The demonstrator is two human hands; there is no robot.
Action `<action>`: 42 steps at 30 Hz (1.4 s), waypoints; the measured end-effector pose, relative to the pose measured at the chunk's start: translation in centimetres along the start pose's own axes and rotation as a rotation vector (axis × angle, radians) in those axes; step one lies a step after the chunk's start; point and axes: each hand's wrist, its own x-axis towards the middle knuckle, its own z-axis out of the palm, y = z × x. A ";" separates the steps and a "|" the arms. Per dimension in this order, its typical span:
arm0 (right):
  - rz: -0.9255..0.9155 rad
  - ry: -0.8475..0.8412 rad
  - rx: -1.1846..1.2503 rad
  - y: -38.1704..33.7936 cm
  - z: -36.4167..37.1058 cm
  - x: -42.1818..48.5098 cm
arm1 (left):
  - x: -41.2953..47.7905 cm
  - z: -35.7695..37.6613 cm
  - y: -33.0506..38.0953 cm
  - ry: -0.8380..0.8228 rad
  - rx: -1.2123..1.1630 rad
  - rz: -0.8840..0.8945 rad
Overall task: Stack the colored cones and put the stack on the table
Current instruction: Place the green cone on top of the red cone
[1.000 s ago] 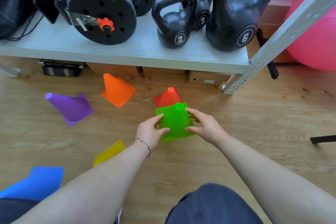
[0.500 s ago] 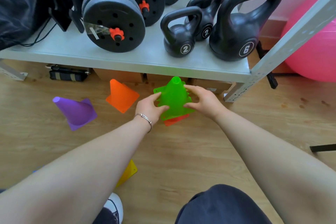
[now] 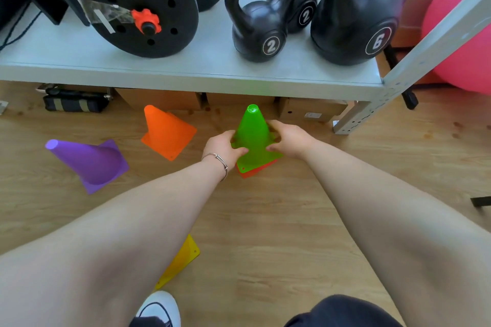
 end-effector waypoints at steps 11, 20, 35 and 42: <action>0.128 -0.016 0.101 0.9 4.0 2.3 | 1.7 2.8 -2.1 -0.080 -0.051 -0.100; 0.143 -0.030 0.181 2.3 5.8 2.6 | 2.3 4.4 -3.3 -0.108 -0.050 -0.134; 0.146 -0.060 0.214 3.1 6.8 0.7 | 1.3 5.5 -3.9 -0.195 -0.061 -0.150; 0.143 0.000 0.150 6.4 8.5 -5.7 | -2.8 8.5 -3.8 -0.285 -0.111 -0.102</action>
